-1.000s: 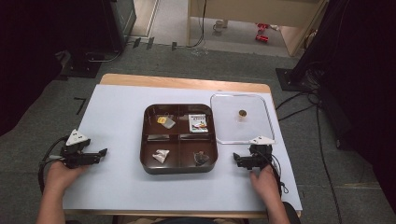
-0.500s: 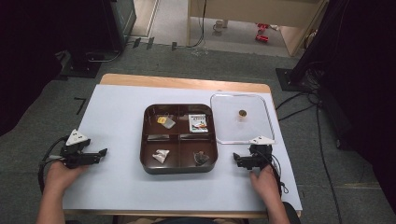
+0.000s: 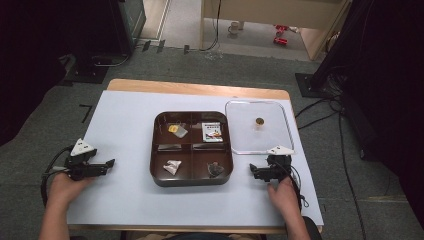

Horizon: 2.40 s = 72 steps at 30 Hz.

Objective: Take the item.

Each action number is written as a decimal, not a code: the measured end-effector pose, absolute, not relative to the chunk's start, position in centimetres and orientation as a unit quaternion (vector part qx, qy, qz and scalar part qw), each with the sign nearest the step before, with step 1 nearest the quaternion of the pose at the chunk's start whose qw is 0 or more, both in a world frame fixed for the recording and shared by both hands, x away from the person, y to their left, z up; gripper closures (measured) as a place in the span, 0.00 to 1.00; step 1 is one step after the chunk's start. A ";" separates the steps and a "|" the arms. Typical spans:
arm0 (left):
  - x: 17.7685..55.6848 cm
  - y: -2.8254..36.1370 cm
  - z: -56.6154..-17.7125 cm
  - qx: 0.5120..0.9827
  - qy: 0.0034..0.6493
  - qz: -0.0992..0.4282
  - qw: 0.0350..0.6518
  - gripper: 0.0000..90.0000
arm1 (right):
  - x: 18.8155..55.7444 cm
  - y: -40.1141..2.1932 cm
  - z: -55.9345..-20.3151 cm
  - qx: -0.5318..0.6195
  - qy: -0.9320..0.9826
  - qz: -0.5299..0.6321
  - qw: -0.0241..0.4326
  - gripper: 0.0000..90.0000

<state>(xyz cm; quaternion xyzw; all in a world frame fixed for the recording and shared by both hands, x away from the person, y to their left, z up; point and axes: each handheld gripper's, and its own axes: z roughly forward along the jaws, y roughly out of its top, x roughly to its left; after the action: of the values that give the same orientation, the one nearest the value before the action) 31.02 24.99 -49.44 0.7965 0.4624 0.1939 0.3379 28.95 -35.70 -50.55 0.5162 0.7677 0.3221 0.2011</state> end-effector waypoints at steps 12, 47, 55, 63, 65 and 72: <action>31.1 24.6 -49.3 0.790 0.479 0.195 0.328 0.21 | 29.0 -35.7 -50.6 0.516 0.768 0.322 0.201 0.00; 31.6 20.5 -45.1 0.815 0.449 0.165 0.326 0.44 | 28.9 -35.7 -50.5 0.517 0.768 0.322 0.200 0.00; 31.6 19.6 -44.7 0.820 0.434 0.157 0.338 0.45 | 29.0 -35.7 -50.5 0.517 0.768 0.322 0.199 0.00; 31.9 18.6 -44.0 0.821 0.425 0.140 0.356 0.46 | 29.0 -35.7 -50.5 0.517 0.768 0.322 0.199 0.00; 31.9 18.3 -43.8 0.822 0.419 0.138 0.360 0.46 | 29.0 -35.7 -50.5 0.517 0.768 0.322 0.199 0.00; 32.0 17.0 -43.2 0.828 0.397 0.139 0.370 0.47 | 29.0 -35.7 -50.5 0.517 0.768 0.322 0.199 0.00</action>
<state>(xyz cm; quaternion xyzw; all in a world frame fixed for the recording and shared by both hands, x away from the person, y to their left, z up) 31.95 17.01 -43.17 0.8282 0.3971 0.1387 0.3703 28.96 -35.69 -50.54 0.5169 0.7678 0.3217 0.1993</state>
